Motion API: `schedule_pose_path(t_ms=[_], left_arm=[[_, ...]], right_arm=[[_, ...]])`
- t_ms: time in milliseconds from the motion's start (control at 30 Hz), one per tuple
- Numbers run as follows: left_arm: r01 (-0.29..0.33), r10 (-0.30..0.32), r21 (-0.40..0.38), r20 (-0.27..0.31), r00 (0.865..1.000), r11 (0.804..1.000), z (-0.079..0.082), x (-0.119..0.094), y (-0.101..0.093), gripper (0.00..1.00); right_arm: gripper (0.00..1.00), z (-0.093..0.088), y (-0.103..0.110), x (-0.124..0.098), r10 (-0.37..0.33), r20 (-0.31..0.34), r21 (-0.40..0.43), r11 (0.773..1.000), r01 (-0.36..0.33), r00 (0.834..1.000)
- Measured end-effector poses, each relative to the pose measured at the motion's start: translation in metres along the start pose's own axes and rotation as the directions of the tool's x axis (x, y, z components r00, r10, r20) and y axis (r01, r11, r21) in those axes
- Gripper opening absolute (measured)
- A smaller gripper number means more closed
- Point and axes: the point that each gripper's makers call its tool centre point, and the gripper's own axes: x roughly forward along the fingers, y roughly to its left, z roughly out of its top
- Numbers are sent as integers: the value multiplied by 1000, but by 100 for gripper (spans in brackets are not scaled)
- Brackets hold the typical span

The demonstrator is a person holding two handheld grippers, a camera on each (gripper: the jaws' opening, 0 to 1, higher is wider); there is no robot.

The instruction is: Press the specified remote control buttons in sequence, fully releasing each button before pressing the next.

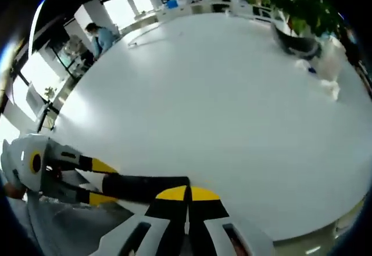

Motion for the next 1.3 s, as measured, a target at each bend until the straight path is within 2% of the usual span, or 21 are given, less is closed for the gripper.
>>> schedule_pose_path(t_ms=[67, 300, 400, 433, 467, 533, 600, 700, 833, 867, 967, 1067, 1167, 1233, 1300], left_arm=[[1, -1, 1, 10, 1000, 1000, 0, 0, 0, 24], [13, -13, 1, 33, 999, 1000, 1, -1, 0, 24], [19, -19, 6, 36, 999, 1000, 1, -1, 0, 24], [22, -22, 6, 39, 999, 1000, 1, -1, 0, 24], [24, -24, 5, 40, 999, 1000, 1, -1, 0, 24], [25, -25, 6, 42, 999, 1000, 1, -1, 0, 24], [26, -27, 8, 40, 999, 1000, 1, -1, 0, 24], [30, -30, 4, 41, 999, 1000, 1, -1, 0, 24], [29, -29, 2, 46, 999, 1000, 1, -1, 0, 24], [29, -29, 5, 44, 999, 1000, 1, -1, 0, 24], [30, -30, 5, 45, 999, 1000, 1, 0, 0, 24], [28, -28, 3, 46, 999, 1000, 1, 0, 0, 24], [27, -27, 3, 51, 998, 1000, 2, 0, 0, 24], [26, -26, 1, 55, 998, 1000, 3, 1, 1, 24], [25, -25, 0, 59, 998, 1000, 4, 1, 1, 24]], right_arm=[[0, -1, 3, 1, 23, -5, 12, 1000, -22, 1000], [0, -1, 8, 3, 26, -2, -27, 999, -26, 1000], [0, -6, 5, 8, 2, -37, -49, 999, -3, 999], [0, 0, 9, 10, 32, -5, -64, 997, -32, 999], [0, -5, 7, 7, 16, -29, -46, 999, -17, 999], [0, -4, 8, 6, 14, -21, -65, 998, -16, 1000], [0, -4, 7, 7, -7, -23, -133, 991, 4, 1000], [0, -6, 10, 8, -66, -22, -290, 955, 57, 998], [0, -8, 11, 8, -114, -13, -379, 920, 100, 993], [0, -8, 11, 9, -121, -9, -415, 904, 106, 993], [0, -9, 11, 9, -121, 0, -423, 899, 109, 993], [0, -7, 9, 9, -113, -2, -371, 923, 104, 994], [0, -8, 9, 9, -108, -2, -367, 925, 100, 994], [0, -8, 10, 9, -108, 10, -399, 911, 103, 994], [0, -6, 10, 9, -115, 27, -451, 885, 114, 993]])
